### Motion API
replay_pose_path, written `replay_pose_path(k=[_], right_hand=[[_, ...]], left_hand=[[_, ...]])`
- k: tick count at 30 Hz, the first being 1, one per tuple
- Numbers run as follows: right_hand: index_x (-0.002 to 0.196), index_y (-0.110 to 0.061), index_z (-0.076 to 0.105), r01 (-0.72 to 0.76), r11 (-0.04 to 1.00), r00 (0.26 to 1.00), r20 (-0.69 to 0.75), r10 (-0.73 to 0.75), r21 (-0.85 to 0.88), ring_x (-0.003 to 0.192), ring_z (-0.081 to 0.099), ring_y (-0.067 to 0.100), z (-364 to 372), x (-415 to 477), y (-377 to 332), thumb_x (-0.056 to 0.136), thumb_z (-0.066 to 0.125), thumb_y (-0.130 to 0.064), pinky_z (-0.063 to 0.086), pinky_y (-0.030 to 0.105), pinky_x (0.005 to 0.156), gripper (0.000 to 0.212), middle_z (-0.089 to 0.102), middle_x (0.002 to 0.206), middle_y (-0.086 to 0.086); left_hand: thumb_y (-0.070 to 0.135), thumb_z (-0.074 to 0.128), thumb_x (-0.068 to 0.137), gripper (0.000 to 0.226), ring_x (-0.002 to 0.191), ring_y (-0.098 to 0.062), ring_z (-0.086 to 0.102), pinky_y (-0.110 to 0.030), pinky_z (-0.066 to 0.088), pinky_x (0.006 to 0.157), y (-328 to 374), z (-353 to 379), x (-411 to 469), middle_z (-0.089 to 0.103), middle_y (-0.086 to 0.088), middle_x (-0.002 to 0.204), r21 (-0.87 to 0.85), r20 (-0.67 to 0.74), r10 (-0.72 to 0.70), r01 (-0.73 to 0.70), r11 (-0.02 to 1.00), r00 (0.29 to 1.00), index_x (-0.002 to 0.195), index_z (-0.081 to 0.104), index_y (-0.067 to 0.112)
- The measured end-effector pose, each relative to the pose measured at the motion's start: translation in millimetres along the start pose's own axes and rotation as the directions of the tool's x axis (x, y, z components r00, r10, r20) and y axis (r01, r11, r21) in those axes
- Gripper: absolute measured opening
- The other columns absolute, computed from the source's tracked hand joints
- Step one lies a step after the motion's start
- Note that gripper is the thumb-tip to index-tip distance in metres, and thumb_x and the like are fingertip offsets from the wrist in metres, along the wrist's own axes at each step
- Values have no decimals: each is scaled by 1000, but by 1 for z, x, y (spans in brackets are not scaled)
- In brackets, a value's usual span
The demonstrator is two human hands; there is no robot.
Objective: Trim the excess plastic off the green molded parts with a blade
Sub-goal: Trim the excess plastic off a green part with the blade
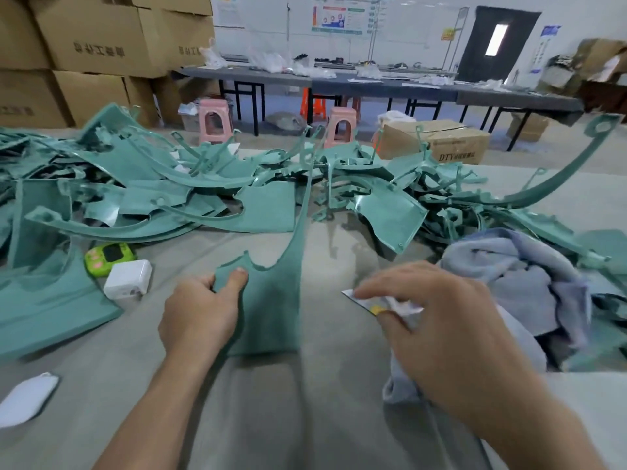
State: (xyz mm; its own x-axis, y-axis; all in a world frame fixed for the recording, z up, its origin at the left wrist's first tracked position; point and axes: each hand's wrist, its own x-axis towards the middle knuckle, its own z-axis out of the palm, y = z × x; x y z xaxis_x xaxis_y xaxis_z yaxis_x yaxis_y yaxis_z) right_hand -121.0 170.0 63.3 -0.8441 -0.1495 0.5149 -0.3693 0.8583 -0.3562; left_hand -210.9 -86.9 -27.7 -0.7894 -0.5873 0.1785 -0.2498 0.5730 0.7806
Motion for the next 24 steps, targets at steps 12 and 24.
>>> replay_pose_path(k=[12, 24], right_hand=[[85, -28, 55, -339, 890, 821, 365, 438, -305, 74, 56, 12, 52, 8, 64, 93, 62, -33, 36, 27, 62, 12, 62, 84, -8], [83, -28, 53, -239, 902, 967, 8, 253, 359, 61, 63, 7, 51, 0, 62, 97, 66, -18, 47, 20, 53, 22, 68, 70, -10]], left_hand=[[73, 48, 86, 59, 55, -11, 45, -31, 31, 53, -4, 11, 2, 54, 7, 56, 238, 58, 45, -57, 969, 997, 64, 64, 21], [72, 42, 90, 66, 58, -17, 49, -34, 34, 56, 1, 7, -1, 59, 6, 58, 159, 160, 47, -72, 985, 986, 60, 60, 16]])
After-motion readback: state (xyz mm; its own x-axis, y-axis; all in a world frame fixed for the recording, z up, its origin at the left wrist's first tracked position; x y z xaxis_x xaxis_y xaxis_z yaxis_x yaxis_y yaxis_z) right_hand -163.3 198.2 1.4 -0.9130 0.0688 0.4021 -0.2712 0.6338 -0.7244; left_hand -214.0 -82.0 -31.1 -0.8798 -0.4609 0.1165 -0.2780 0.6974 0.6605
